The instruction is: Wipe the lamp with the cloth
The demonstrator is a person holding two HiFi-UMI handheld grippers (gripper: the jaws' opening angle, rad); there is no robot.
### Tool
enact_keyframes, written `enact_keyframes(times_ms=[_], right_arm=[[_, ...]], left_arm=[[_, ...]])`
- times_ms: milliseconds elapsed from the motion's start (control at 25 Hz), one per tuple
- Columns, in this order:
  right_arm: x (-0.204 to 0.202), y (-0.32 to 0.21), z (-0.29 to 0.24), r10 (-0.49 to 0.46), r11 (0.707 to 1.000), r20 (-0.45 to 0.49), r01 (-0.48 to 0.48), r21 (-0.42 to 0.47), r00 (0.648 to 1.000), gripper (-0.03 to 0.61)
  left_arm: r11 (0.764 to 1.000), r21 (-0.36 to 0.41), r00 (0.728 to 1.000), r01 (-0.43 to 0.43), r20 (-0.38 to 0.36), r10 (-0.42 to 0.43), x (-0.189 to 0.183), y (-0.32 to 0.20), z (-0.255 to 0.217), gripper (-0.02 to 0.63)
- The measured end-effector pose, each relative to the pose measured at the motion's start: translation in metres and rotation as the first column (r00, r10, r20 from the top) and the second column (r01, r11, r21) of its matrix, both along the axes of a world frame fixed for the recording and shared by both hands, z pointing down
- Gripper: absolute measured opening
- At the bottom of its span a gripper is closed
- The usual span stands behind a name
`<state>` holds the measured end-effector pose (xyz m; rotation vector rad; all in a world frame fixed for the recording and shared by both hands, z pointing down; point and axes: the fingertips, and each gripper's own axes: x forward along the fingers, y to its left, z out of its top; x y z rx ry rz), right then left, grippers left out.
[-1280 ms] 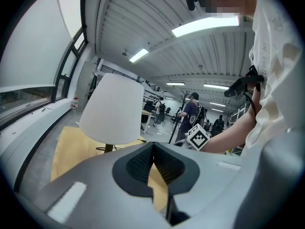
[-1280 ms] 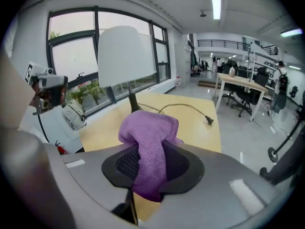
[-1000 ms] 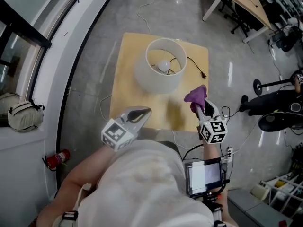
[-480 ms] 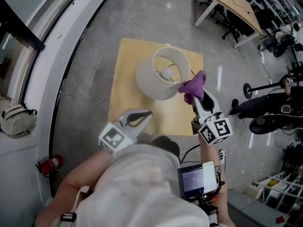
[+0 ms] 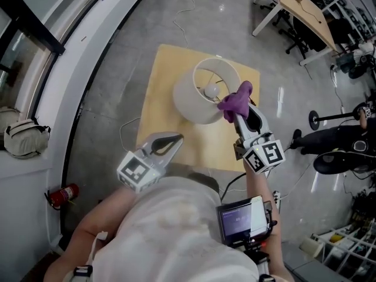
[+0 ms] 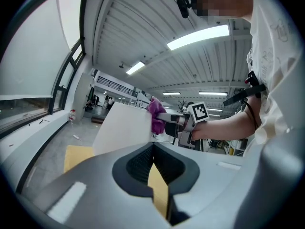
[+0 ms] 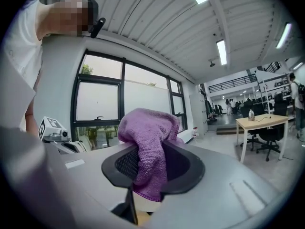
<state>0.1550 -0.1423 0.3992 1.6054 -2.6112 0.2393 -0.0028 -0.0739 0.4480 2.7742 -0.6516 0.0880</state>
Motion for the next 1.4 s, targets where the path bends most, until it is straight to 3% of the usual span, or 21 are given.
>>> enact_keyframes(times_ms=[440,680,1000,1400], right_arm=[[0.003,0.004,0.041,-0.067,0.997,0.018,0.067,-0.034,0.998,0.124],[0.001,0.010,0.086,-0.080,0.991,0.044,0.084,-0.104,0.996,0.124],[0.005,0.021,0.139,-0.093,0.964,0.046,0.102,-0.245,0.995,0.124],[0.057,0.015,0.127,-0.050,0.967,0.056,0.062,-0.247,0.997,0.124]], left_arm=[[0.999,-0.008,0.999,0.037,0.028,-0.037,0.034,-0.007,-0.014,0.002],[0.999,0.010,0.999,0.033,0.043,-0.033,0.047,-0.007,-0.015,0.002],[1.000,0.005,0.996,-0.012,0.087,0.012,0.072,-0.001,-0.019,0.002],[0.994,0.036,0.991,-0.099,0.093,0.095,0.127,0.007,-0.033,0.002]])
